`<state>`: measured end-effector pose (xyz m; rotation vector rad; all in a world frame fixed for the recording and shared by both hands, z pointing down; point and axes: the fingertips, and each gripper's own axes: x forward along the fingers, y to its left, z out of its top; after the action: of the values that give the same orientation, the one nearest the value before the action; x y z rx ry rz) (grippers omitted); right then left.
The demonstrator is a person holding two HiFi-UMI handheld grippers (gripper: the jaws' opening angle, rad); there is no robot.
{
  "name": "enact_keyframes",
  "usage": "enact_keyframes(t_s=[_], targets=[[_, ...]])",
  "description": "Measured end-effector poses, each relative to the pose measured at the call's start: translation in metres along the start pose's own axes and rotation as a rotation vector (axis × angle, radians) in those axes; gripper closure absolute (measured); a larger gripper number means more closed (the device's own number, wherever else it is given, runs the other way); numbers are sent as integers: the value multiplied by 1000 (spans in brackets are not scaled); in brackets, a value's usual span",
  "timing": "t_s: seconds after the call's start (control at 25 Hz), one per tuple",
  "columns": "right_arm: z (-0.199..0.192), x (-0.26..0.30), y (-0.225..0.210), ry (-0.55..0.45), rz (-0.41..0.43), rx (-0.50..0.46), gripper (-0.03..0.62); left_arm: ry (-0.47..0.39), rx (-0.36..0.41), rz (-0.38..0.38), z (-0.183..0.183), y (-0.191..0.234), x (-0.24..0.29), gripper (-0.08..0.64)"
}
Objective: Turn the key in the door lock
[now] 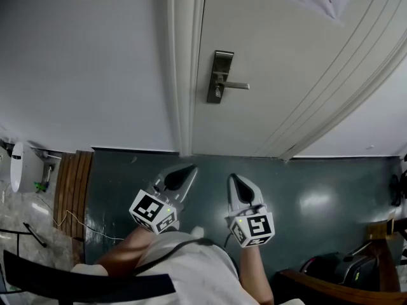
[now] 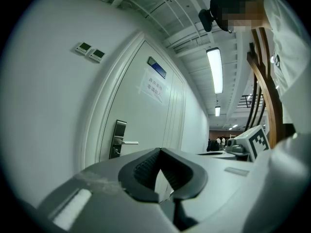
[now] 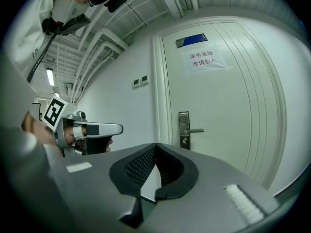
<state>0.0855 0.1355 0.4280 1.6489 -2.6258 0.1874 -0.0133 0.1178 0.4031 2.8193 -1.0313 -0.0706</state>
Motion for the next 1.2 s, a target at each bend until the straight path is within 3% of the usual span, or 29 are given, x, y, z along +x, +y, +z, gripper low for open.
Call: enact_keyframes(t_s=[0.88, 1.2], targets=[[-24, -26, -30, 38, 14, 24, 584, 22, 0, 20, -19, -33, 12, 555], [-26, -9, -38, 52, 22, 24, 584, 20, -6, 36, -18, -15, 24, 555]])
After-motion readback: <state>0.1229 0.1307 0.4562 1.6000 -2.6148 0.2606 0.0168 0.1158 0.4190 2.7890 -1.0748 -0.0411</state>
